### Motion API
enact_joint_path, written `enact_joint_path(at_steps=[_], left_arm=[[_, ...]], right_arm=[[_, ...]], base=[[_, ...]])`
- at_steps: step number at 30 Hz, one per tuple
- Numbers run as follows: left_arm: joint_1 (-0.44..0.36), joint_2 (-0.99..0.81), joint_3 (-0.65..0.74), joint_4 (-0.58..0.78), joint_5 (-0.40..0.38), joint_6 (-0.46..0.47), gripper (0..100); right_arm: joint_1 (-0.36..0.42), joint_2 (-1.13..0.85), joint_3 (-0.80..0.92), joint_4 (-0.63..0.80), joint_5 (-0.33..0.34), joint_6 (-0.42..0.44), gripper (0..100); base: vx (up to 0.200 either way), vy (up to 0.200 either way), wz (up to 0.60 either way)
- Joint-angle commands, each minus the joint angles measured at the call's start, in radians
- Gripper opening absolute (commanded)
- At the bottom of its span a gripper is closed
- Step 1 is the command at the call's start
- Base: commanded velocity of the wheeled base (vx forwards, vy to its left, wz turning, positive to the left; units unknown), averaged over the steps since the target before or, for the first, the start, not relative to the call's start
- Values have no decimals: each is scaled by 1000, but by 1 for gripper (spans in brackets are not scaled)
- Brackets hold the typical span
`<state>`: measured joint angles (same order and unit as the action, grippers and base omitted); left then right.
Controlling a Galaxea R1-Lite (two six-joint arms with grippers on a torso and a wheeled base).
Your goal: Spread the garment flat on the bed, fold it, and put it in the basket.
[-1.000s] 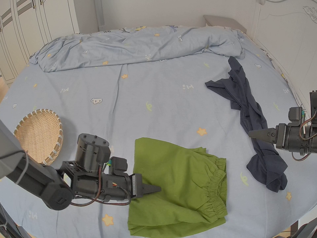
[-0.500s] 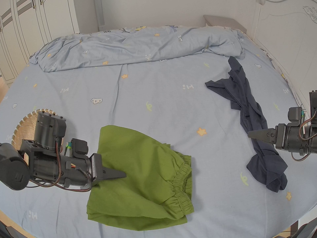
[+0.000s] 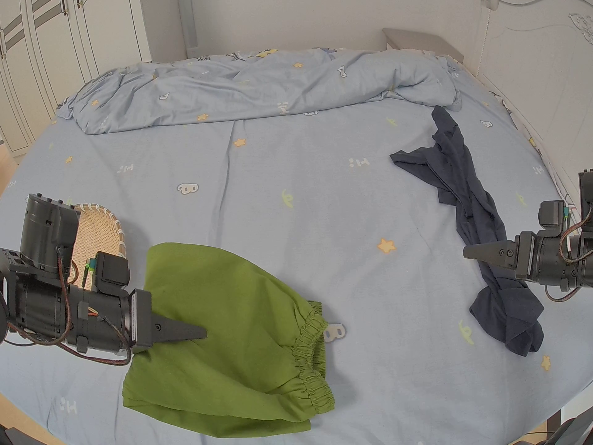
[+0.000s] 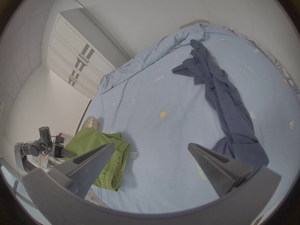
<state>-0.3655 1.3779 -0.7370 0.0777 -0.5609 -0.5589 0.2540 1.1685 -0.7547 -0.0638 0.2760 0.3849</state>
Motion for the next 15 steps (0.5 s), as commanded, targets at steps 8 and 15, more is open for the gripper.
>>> enact_joint_path(at_steps=[8, 15], left_arm=[[-32, -14, 5, 1, -1, -1, 0], [-43, -14, 8, 1, -1, -1, 0]], right_arm=[[1, 0, -2, -1, 0, 0, 100], [1, -1, -2, -1, 0, 0, 100]], base=[[0, 200, 0], [0, 200, 0]])
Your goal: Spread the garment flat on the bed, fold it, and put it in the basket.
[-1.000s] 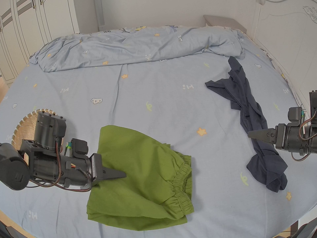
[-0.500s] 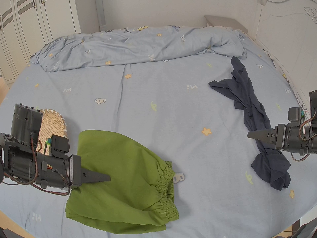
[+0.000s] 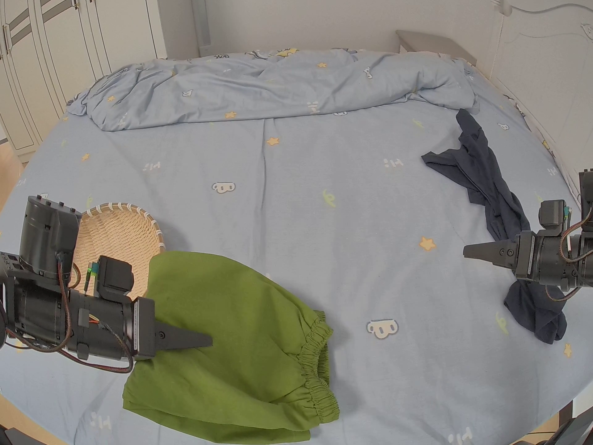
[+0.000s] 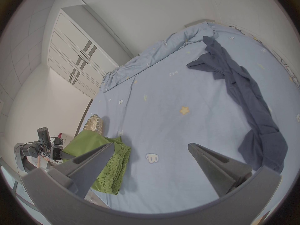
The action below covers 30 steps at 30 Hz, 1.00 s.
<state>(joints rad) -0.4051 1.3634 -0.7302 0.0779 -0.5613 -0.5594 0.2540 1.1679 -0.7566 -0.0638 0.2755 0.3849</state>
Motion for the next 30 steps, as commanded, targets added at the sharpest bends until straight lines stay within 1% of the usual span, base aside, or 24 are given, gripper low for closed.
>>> enact_joint_path(at_steps=[1, 3, 5, 6, 7, 9, 10, 12, 13, 14, 16, 20, 22, 25, 26, 27, 30], left_arm=[[-6, 0, 3, 0, 0, -1, 0], [-14, -1, 6, 0, 0, 1, 0], [-60, -14, 15, 0, 3, 9, 0], [-69, -15, 15, 0, 6, 13, 0], [-93, -15, 12, 2, 20, 44, 0], [-116, -9, 2, 6, 49, 85, 0], [-144, 2, -17, 20, 98, 121, 0], [-146, 3, -20, 22, 104, 124, 0], [-205, 45, -107, 89, 251, 142, 0], [-218, 56, -138, 114, 310, 151, 0], [-221, 59, -175, 135, 379, 190, 0], [-219, -3, -193, 145, 382, 299, 0], [-219, -21, -193, 146, 382, 328, 0], [-207, -70, -204, 149, 382, 426, 0], [-207, -70, -204, 149, 382, 426, 0], [-173, -84, -213, 149, 382, 466, 0], [-73, -92, -224, 146, 382, 547, 0]], right_arm=[[1, -1, 0, -1, 1, 0, 100], [1, -1, 0, -1, 1, 0, 100], [2, -2, 0, -1, 1, 0, 100], [2, -4, 0, -1, 1, 0, 100], [2, -7, 0, -1, 1, 0, 100], [2, -10, 0, -1, 1, 0, 100], [2, -11, 0, -1, 1, 0, 100], [2, -11, 0, -1, 1, 0, 100], [1, -11, 0, -1, 1, 0, 100], [1, -11, 0, -1, 1, 0, 100], [1, -11, 0, -1, -1, 0, 100], [-1, -11, -1, -1, -2, 0, 100], [-1, -13, -1, -1, -2, -1, 100], [-1, -13, -1, -1, -4, -3, 100], [-1, -13, -1, -1, -4, -3, 100], [-1, -13, -1, -1, -6, -3, 100], [-1, -14, 0, -1, -7, -3, 100]], base=[[0, 200, 0], [0, 200, 0], [0, 0, 0], [0, 0, 0], [0, 0, 0], [0, 0, 0], [0, 0, 0], [0, 0, 0], [0, 0, 0], [0, 0, 0], [0, 0, 0], [0, 0, 0], [0, 0, 0], [0, 0, 0], [0, 0, 0], [0, 0, 0], [0, 0, 0]])
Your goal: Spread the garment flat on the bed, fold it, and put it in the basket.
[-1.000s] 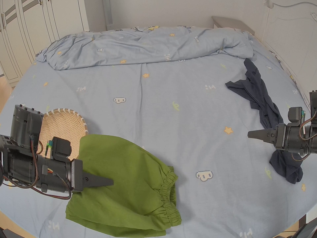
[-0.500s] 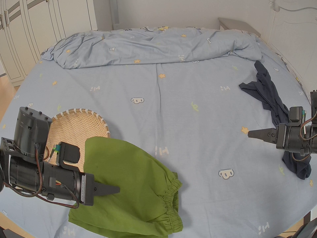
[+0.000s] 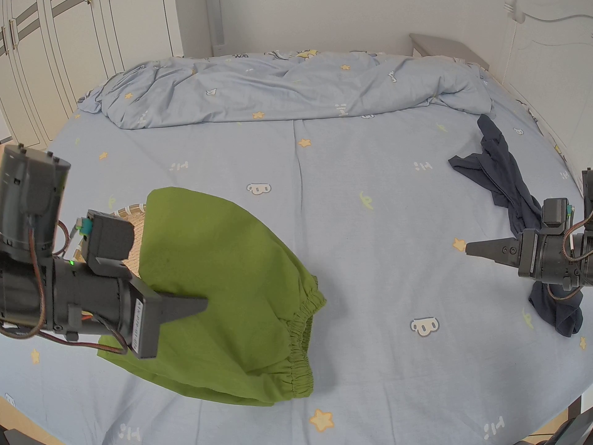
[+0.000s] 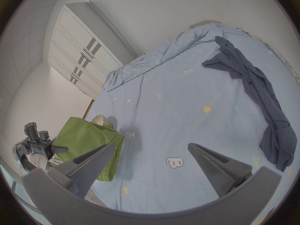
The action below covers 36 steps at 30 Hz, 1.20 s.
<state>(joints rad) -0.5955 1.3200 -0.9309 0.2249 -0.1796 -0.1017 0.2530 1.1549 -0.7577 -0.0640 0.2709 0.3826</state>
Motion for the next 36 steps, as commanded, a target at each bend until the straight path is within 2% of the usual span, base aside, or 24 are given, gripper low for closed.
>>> enact_joint_path(at_steps=[1, 2, 3, 4, 8, 15, 16, 19, 21, 26, 32, 36], left_arm=[[152, -48, -26, -7, 0, 116, 0], [169, -47, -28, -9, 0, 126, 0], [226, -42, -42, -12, -3, 155, 0], [226, -42, -42, -12, -3, 155, 0], [329, -21, -117, -27, -8, 165, 0], [434, 73, -227, -105, -12, 166, 0], [457, 90, -230, -127, -41, 165, 0], [539, 131, -221, -150, -181, 165, 0], [577, 165, -224, -151, -225, 166, 0], [654, 220, -212, -148, -225, 165, 0], [761, 245, -120, -142, -232, 165, 0], [801, 246, -39, -147, -232, 163, 0]], right_arm=[[0, -1, 1, 0, -2, -1, 100], [0, 0, 1, 0, -2, -2, 100], [0, 0, 1, 0, -2, -2, 100], [0, 0, 1, 0, -2, -2, 100], [2, -1, 1, 0, -4, -4, 100], [2, -7, 3, 0, -4, -4, 100], [2, -7, 3, 0, -4, -4, 100], [2, -7, 3, 0, -4, -5, 100], [2, -7, 4, 0, -4, -5, 100], [2, -9, 4, 0, -4, -5, 100], [3, -23, 4, 1, -4, -5, 100], [5, -23, 4, 1, -2, -5, 100]], base=[[0, 0, 0], [0, 0, 0], [0, 0, 0], [0, 0, 0], [0, 0, 0], [0, 0, 0], [0, 0, 0], [0, 0, 0], [0, 0, 0], [0, 0, 0], [0, 0, 0], [0, 0, 0]])
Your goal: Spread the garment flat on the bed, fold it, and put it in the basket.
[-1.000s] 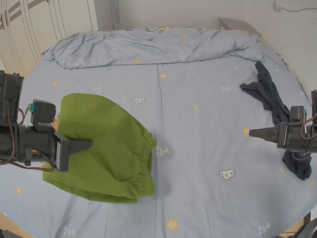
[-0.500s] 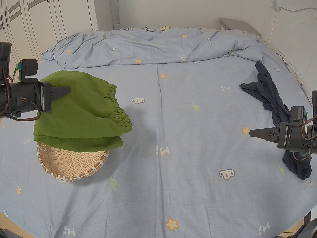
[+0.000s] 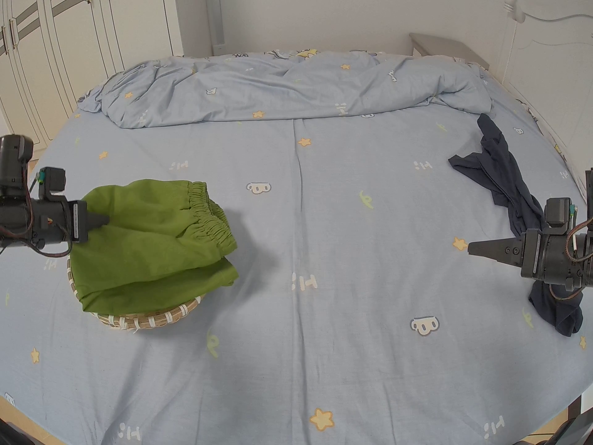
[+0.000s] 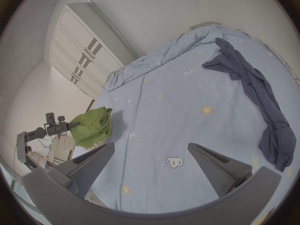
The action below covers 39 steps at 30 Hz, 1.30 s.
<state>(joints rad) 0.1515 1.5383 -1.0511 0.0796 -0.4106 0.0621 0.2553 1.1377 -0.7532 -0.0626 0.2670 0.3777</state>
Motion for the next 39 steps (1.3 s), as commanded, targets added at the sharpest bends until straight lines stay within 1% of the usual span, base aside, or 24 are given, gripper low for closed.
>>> enact_joint_path(at_steps=[1, 2, 5, 15, 18, 19, 22, 23, 30, 31, 33, 34, 37, 38, 39], left_arm=[[60, 31, 98, -1, 0, -1, 0], [62, 32, 102, -1, 0, -1, 0], [71, 82, 155, -4, 4, -1, 0], [69, 217, 157, -6, 23, -2, 0], [69, 237, 155, -6, 42, -1, 0], [69, 247, 155, -12, 62, -1, 0], [69, 247, 158, -18, 75, -1, 0], [71, 246, 158, -18, 75, -1, 100], [71, 189, 166, -18, 75, -4, 100], [72, 135, 171, -17, 73, -7, 100], [74, 120, 171, -17, 73, -7, 100], [83, 59, 180, -15, 72, -7, 100], [85, 51, 181, -15, 72, -7, 100], [92, -50, 204, -17, 72, 1, 100], [92, -50, 204, -17, 72, 1, 100]], right_arm=[[2, -4, 3, 0, 1, 0, 100], [4, -4, 3, 0, 1, 0, 100], [41, -6, 11, 0, -2, 3, 100], [42, -7, 15, 0, -2, 3, 100], [42, -6, 17, 0, -2, 3, 100], [42, -4, 17, 0, -2, 3, 100], [42, -4, 17, 0, -2, 1, 100], [42, -4, 17, 0, -2, 1, 100], [41, -6, 17, 0, -2, 1, 100], [41, -7, 15, -2, -2, 1, 100], [41, -7, 15, -2, -2, 1, 100], [41, -7, 15, -2, -2, 3, 100], [41, -7, 15, -2, -2, 1, 100], [41, -7, 15, -2, -2, 1, 100], [41, -7, 15, -2, -2, 1, 100]], base=[[0, 0, 0], [0, 0, 0], [0, 0, 0], [0, 0, 0], [0, 0, 0], [0, 0, 0], [0, 0, 0], [0, 0, 0], [0, 0, 0], [0, 0, 0], [0, 0, 0], [0, 0, 0], [0, 0, 0], [0, 0, 0], [0, 0, 0]])
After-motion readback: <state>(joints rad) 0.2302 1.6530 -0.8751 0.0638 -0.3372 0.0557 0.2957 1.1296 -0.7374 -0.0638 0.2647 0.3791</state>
